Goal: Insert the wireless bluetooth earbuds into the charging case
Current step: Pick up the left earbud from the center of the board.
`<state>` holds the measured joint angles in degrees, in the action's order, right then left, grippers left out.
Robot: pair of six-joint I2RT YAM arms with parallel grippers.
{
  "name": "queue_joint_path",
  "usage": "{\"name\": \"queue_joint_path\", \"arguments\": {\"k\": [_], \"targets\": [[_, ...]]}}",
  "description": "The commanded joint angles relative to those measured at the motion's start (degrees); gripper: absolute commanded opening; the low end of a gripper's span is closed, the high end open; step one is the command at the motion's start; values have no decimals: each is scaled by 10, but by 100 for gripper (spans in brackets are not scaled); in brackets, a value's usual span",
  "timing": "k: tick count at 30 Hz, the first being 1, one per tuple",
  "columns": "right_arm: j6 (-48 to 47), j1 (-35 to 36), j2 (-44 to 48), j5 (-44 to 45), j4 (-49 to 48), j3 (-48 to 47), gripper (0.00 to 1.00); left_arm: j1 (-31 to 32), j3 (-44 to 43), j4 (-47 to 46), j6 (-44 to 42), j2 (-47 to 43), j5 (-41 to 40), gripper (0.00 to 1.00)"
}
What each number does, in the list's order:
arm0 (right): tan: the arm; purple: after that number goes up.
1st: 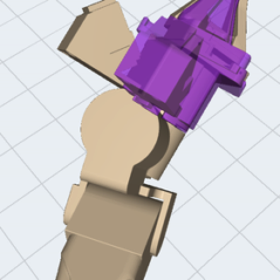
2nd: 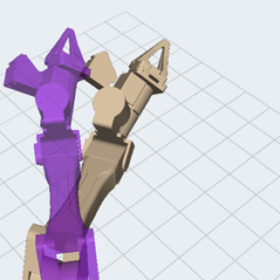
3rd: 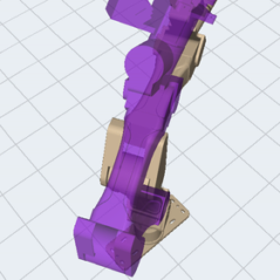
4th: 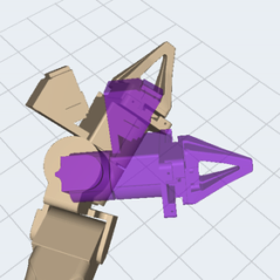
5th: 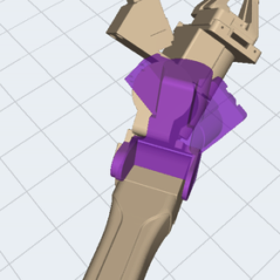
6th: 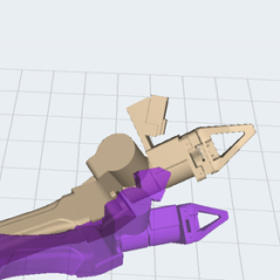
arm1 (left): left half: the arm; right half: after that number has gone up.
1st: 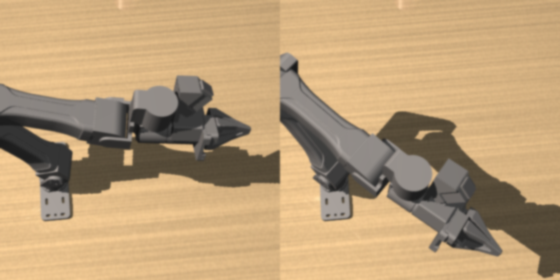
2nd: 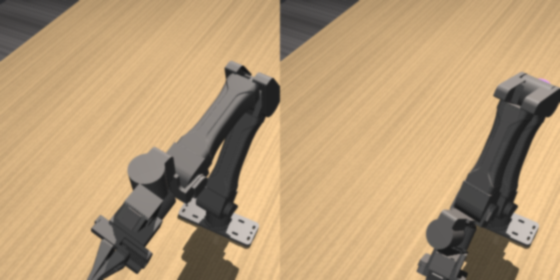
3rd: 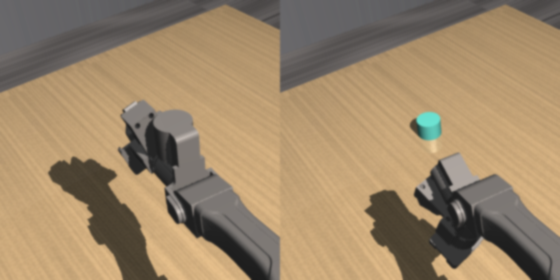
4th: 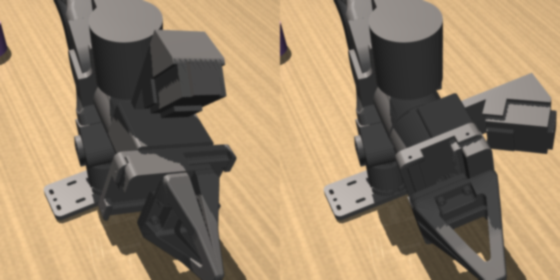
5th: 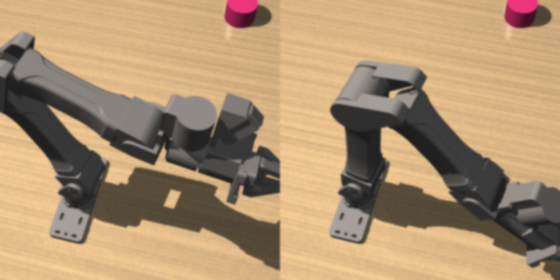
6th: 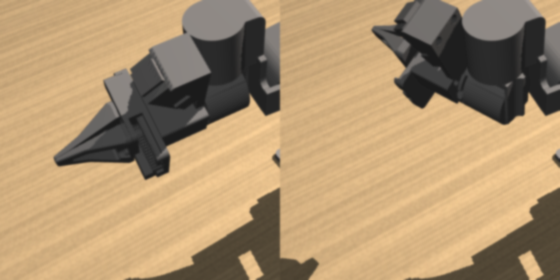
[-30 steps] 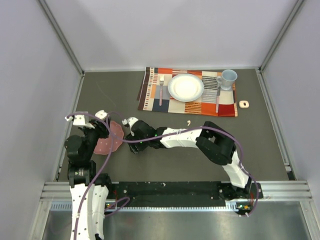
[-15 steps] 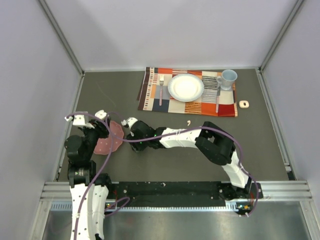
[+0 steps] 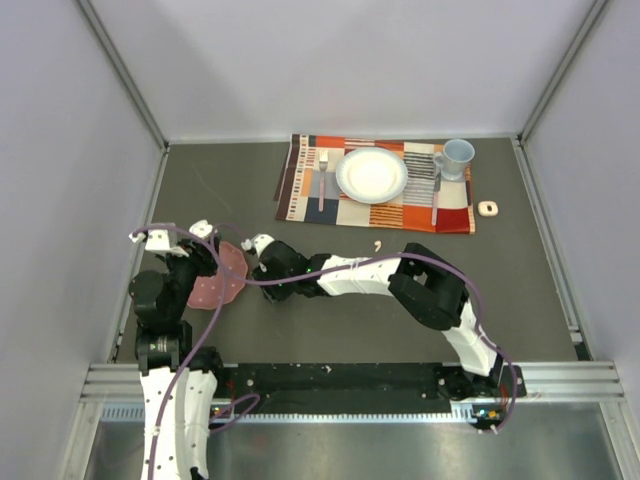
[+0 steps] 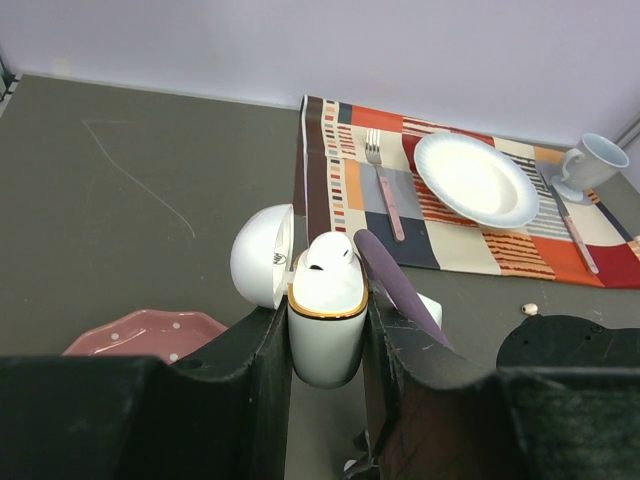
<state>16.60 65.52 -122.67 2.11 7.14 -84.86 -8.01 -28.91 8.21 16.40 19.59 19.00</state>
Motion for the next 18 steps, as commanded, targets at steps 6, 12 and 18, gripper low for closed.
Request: {"name": "queue_joint_path", "arguments": {"k": [6, 12, 18], "targets": [[3, 11, -27, 12, 13, -18, 34, -2, -4, -25, 4, -6, 9, 0], [9, 11, -25, 25, 15, -12, 32, -3, -5, -24, 3, -5, 9, 0], [33, 6, -20, 36, 17, -3, 33, -3, -5, -24, 3, -3, 9, 0]]}}
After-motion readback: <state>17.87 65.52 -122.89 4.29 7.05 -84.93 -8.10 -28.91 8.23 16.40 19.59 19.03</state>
